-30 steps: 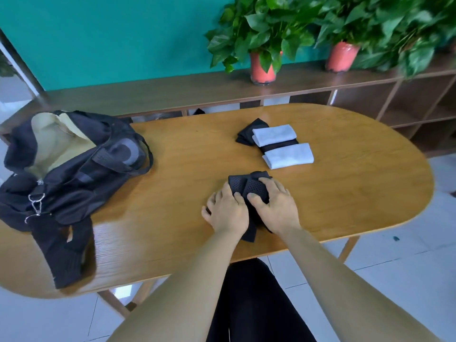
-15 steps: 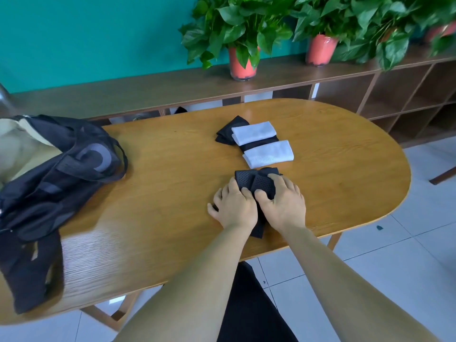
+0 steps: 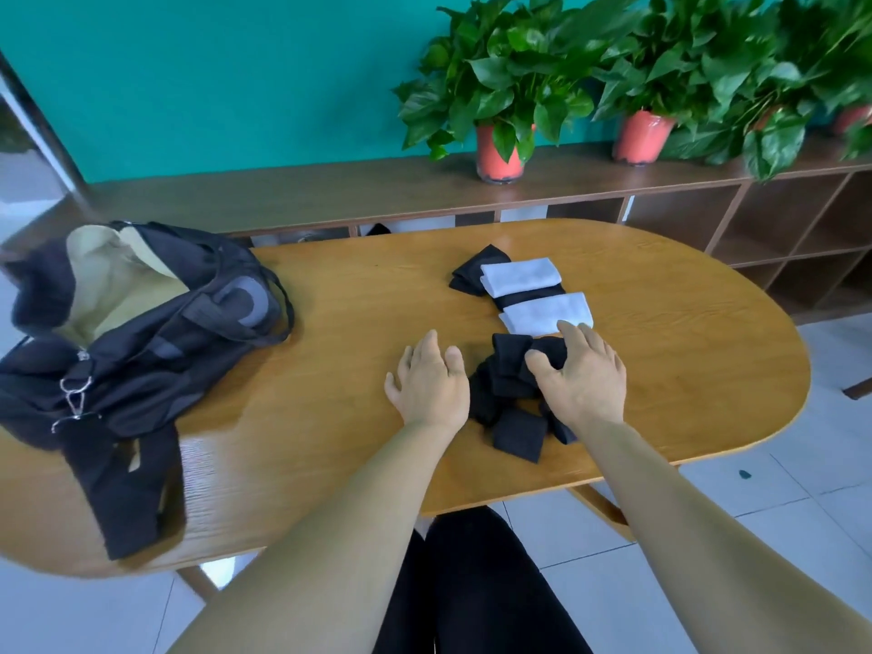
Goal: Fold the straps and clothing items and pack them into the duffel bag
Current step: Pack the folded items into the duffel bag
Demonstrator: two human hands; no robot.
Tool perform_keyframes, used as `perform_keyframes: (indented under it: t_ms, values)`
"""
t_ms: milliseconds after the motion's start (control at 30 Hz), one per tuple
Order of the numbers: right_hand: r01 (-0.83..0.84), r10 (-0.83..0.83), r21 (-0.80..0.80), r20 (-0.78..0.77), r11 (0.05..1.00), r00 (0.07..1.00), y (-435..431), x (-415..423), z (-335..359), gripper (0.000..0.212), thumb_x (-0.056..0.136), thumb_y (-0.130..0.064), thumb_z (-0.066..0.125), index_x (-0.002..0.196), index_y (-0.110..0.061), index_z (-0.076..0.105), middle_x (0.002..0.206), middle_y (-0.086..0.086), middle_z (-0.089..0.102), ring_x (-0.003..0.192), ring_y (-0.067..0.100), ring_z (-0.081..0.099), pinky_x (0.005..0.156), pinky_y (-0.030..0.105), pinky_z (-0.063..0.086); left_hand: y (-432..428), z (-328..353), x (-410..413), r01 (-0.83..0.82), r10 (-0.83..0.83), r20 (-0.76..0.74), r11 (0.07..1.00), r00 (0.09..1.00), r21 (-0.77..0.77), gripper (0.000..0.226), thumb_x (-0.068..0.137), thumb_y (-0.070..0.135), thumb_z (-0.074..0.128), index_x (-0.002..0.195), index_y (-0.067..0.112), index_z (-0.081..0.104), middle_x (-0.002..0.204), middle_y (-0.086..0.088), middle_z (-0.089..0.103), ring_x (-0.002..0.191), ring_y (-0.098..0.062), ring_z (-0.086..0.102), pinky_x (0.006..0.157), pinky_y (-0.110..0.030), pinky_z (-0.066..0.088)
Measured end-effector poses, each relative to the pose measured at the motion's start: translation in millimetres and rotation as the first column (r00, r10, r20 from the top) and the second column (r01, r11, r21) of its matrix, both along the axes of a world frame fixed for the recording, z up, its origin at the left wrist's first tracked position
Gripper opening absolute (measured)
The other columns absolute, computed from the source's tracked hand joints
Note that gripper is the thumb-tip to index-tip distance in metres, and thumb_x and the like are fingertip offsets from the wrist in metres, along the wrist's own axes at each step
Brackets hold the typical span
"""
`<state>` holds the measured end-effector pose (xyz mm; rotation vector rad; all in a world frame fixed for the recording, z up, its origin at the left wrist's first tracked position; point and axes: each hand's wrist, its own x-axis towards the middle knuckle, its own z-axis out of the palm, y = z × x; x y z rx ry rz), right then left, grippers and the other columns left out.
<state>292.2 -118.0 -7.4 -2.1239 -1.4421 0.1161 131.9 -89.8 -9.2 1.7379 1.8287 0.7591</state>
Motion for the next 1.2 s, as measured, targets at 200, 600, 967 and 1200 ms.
perform_keyframes:
  t_ms: [200, 600, 967, 1200]
  values:
    - [-0.057, 0.054, 0.037, 0.053, 0.998, 0.997, 5, -40, 19, 0.061, 0.084, -0.042, 0.054, 0.138, -0.016, 0.045, 0.145, 0.008, 0.041, 0.134, 0.027, 0.034, 0.111, 0.043, 0.024, 5, 23, -69, -0.041, 0.047, -0.068, 0.995, 0.997, 0.086, 0.047, 0.103, 0.035, 0.024, 0.148, 0.021, 0.029, 0.152, 0.003, 0.035, 0.145, -0.016, 0.016, 0.116, -0.043, 0.004]
    - [-0.48, 0.496, -0.125, 0.169, 0.868, 0.852, 45, -216, 27, 0.066, 0.087, -0.04, 0.052, 0.147, -0.023, 0.03, 0.156, 0.006, 0.023, 0.142, 0.023, 0.019, 0.118, 0.035, 0.008, 27, 56, -269, -0.192, 0.292, -0.309, 0.929, 0.905, 0.318, 0.052, 0.092, 0.032, 0.049, 0.14, 0.017, 0.038, 0.142, -0.004, 0.044, 0.133, -0.027, 0.035, 0.111, -0.043, 0.024]
    - [-0.682, 0.676, -0.096, 0.289, 0.725, 0.678, 95, -314, 40, 0.064, 0.088, -0.03, 0.049, 0.147, -0.024, 0.026, 0.155, 0.005, 0.022, 0.143, 0.02, 0.017, 0.119, 0.035, 0.006, 48, 41, -363, -0.097, 0.133, -0.574, 0.991, 0.808, 0.092, 0.031, 0.087, 0.023, 0.05, 0.118, 0.02, 0.048, 0.129, 0.003, 0.046, 0.134, -0.021, 0.03, 0.11, -0.041, 0.022]
    - [-0.73, 0.721, -0.19, 0.444, 0.657, 0.533, 118, -325, 43, 0.08, 0.089, -0.015, 0.052, 0.152, -0.021, 0.004, 0.16, 0.007, 0.0, 0.146, 0.02, -0.004, 0.119, 0.04, -0.003, 51, 31, -340, 0.053, 0.007, -0.508, 0.993, 0.861, 0.104, 0.039, 0.094, 0.019, 0.048, 0.133, 0.023, 0.043, 0.142, 0.009, 0.039, 0.14, -0.016, 0.017, 0.109, -0.037, 0.019]
